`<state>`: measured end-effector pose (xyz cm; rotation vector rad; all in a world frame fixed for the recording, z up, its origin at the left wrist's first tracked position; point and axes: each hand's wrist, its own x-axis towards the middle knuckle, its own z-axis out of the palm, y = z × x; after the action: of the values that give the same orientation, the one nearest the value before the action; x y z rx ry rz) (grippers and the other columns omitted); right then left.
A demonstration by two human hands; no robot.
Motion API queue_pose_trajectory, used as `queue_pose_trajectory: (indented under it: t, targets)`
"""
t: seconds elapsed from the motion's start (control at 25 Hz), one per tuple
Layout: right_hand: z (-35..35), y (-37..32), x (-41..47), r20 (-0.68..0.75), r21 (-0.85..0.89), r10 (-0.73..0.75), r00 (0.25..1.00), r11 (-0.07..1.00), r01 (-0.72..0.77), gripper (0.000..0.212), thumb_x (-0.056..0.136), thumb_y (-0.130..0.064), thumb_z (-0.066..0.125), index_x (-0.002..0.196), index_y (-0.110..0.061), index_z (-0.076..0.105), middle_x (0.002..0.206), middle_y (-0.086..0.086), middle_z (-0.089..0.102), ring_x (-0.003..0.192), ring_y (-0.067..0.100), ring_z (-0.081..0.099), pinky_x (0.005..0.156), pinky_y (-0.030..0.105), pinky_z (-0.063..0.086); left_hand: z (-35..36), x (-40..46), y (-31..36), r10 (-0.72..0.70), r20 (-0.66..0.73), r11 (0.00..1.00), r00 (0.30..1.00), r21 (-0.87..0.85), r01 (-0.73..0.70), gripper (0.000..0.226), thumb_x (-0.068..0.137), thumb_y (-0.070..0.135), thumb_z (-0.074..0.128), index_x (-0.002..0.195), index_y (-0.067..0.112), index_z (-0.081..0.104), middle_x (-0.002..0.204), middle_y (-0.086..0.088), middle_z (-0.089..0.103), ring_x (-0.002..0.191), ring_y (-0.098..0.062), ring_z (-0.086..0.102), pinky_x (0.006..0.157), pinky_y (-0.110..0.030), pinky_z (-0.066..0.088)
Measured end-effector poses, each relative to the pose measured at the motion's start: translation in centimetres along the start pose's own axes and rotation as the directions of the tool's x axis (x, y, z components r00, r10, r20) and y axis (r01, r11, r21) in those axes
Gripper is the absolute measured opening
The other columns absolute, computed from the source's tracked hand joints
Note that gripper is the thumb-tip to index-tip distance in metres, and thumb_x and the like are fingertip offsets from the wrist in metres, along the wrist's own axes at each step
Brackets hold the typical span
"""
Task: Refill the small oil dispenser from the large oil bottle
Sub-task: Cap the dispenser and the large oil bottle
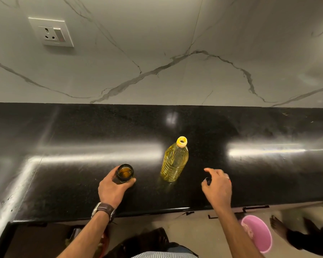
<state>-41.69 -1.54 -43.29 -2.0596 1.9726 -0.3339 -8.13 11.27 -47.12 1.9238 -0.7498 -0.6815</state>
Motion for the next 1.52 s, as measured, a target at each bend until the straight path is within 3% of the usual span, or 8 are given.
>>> queue_pose_trajectory:
  t: [0.16,0.4,0.48,0.6,0.72,0.88,1.12,1.52]
  targets:
    - [0.6,2.2,0.4,0.079,-0.003,0.187,0.979,0.982,-0.188,0.055,0.089,-0.046,0.077,0.139,-0.027,0.061,0.125,0.004,0.059,0.110,0.020,0.063,0.087,0.039,0.060,0.0,0.0,0.1,-0.010,-0.001,1.000,1.000,0.007,0.010,0.079,0.066,0.026,0.097,0.137,0.021,0.063,0.123,0.001,0.072,0.118,-0.018,0.063,0.108,-0.042,0.049]
    - [0.5,1.3,-1.0,0.194,-0.041,0.200,0.961,0.980,-0.195,0.039,0.091,-0.044,0.076,0.125,-0.023,0.069,0.110,-0.001,0.069,0.097,0.016,0.067,0.080,0.031,0.057,-0.1,0.0,0.0,-0.024,0.009,1.000,1.000,0.021,0.024,0.077,0.065,0.029,0.097,0.135,0.023,0.064,0.122,0.005,0.072,0.118,-0.016,0.064,0.107,-0.039,0.050]
    - [0.2,-0.5,-2.5,0.261,0.010,0.143,0.955,0.989,-0.150,0.039,0.089,-0.049,0.076,0.119,-0.025,0.071,0.105,-0.006,0.069,0.094,0.009,0.065,0.081,0.029,0.056,-0.1,0.0,0.1,-0.021,0.016,1.000,1.000,0.018,0.021,0.076,0.065,0.031,0.098,0.134,0.025,0.065,0.120,0.007,0.072,0.117,-0.014,0.065,0.106,-0.038,0.051]
    - [-0.1,-5.7,-5.6,0.337,0.171,-0.089,0.937,0.985,0.033,0.034,0.084,-0.053,0.079,0.109,-0.031,0.076,0.095,-0.016,0.069,0.088,0.000,0.065,0.082,0.023,0.056,-0.2,0.0,0.0,-0.020,0.015,1.000,1.000,0.018,0.020,0.075,0.065,0.033,0.097,0.132,0.028,0.066,0.118,0.010,0.073,0.114,-0.010,0.066,0.104,-0.037,0.054]
    - [0.2,-12.0,-7.0,0.260,0.299,-0.314,0.913,0.925,0.234,0.034,0.082,-0.056,0.079,0.104,-0.030,0.078,0.093,-0.018,0.071,0.087,-0.002,0.065,0.080,0.015,0.052,-0.3,-0.1,0.3,-0.006,0.022,1.000,1.000,0.013,0.006,0.067,0.066,0.034,0.097,0.126,0.034,0.068,0.113,0.017,0.073,0.109,-0.002,0.066,0.099,-0.031,0.055]
    - [1.3,-19.6,-5.5,0.157,0.323,-0.514,0.843,0.833,0.448,0.036,0.084,-0.054,0.077,0.109,-0.028,0.078,0.097,-0.013,0.074,0.087,0.001,0.065,0.078,0.015,0.051,-0.5,-0.6,1.0,0.048,-0.012,0.998,0.999,0.028,-0.047,0.056,0.072,0.025,0.093,0.119,0.043,0.067,0.102,0.026,0.069,0.098,0.015,0.061,0.092,-0.024,0.054]
    - [3.3,-24.3,-3.2,0.133,0.258,-0.569,0.812,0.811,0.526,0.028,0.088,-0.048,0.076,0.104,-0.026,0.080,0.098,-0.005,0.074,0.088,0.009,0.065,0.080,0.027,0.058,-0.8,-0.6,1.2,0.076,-0.002,0.997,0.997,0.018,-0.076,0.051,0.071,0.031,0.092,0.111,0.051,0.067,0.095,0.026,0.073,0.090,0.009,0.067,0.083,-0.026,0.058]
    - [4.1,-24.1,-2.7,0.173,0.235,-0.585,0.792,0.805,0.544,0.033,0.088,-0.046,0.078,0.111,-0.022,0.079,0.102,-0.002,0.076,0.093,0.010,0.068,0.084,0.025,0.058,-0.5,-0.3,0.7,0.110,-0.003,0.994,0.994,-0.002,-0.110,0.049,0.071,0.047,0.087,0.115,0.048,0.066,0.098,0.026,0.071,0.094,0.003,0.068,0.086,-0.032,0.060]
